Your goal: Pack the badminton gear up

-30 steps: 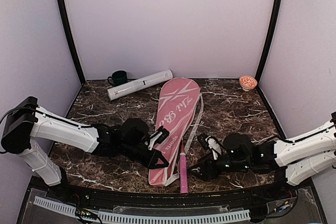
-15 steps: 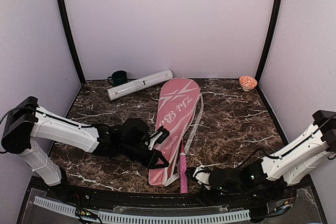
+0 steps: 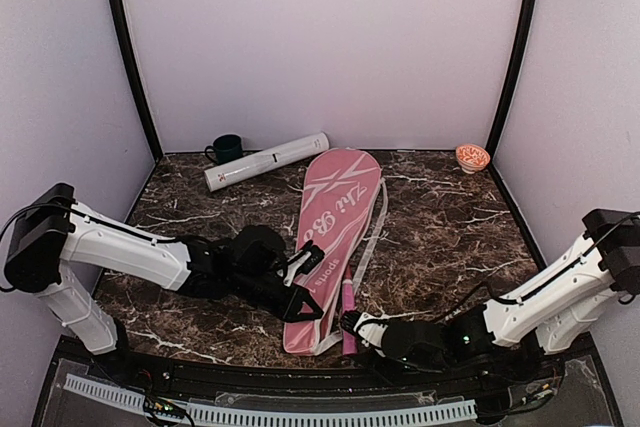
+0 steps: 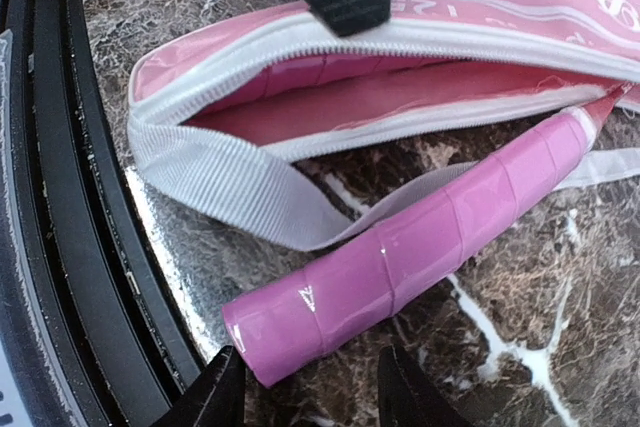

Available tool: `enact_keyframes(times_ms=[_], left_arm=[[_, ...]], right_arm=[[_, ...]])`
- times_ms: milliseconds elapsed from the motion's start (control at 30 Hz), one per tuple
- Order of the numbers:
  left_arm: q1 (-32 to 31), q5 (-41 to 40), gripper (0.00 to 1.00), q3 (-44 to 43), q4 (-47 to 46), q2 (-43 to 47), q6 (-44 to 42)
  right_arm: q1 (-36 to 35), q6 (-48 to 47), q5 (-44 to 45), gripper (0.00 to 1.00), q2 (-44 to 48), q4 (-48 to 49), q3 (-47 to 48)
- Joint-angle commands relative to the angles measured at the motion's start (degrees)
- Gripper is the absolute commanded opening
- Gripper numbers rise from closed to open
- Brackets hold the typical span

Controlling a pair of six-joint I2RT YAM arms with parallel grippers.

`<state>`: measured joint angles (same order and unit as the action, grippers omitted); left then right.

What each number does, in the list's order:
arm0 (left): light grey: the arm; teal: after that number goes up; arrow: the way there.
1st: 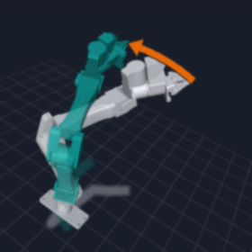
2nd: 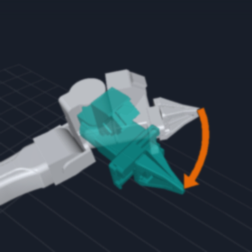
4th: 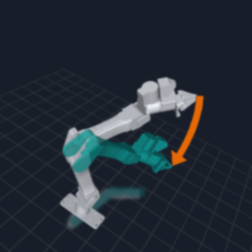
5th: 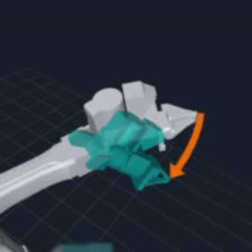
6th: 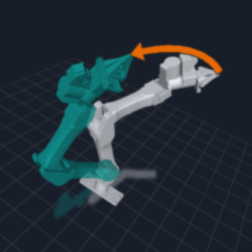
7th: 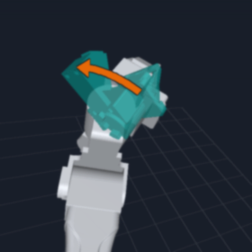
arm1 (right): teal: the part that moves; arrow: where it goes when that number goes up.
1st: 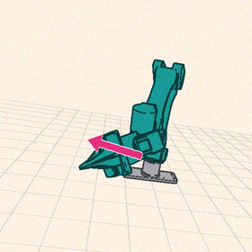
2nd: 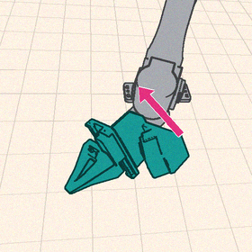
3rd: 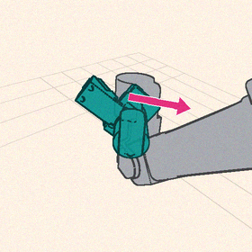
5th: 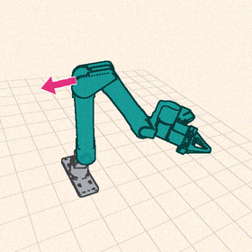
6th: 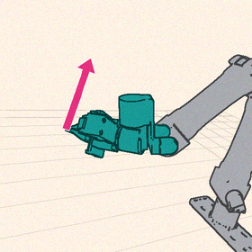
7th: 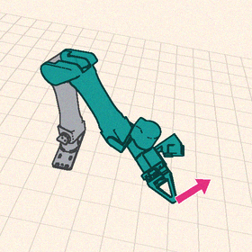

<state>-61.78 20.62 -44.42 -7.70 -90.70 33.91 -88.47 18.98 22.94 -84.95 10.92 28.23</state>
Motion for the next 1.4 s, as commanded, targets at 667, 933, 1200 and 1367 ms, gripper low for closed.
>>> enact_keyframes(times_ms=[667,933,1200,1367], left_arm=[[-0.6,3.7,0.00,-1.2,-0.9,-0.2,-1.9],[-0.6,2.4,0.00,-0.7,1.2,1.0,-2.7],[-1.0,4.1,0.00,-1.9,0.3,0.1,-2.9],[-1.5,5.9,0.00,-2.5,-0.4,0.3,-3.0]], right_arm=[[4.1,-2.9,3.5,0.15,-0.9,8.3,8.1],[4.2,-1.8,3.7,0.12,8.5,6.9,3.9],[5.4,-0.2,4.7,0.11,6.6,7.9,4.0],[5.4,0.9,4.9,0.08,-0.4,8.9,7.4]])
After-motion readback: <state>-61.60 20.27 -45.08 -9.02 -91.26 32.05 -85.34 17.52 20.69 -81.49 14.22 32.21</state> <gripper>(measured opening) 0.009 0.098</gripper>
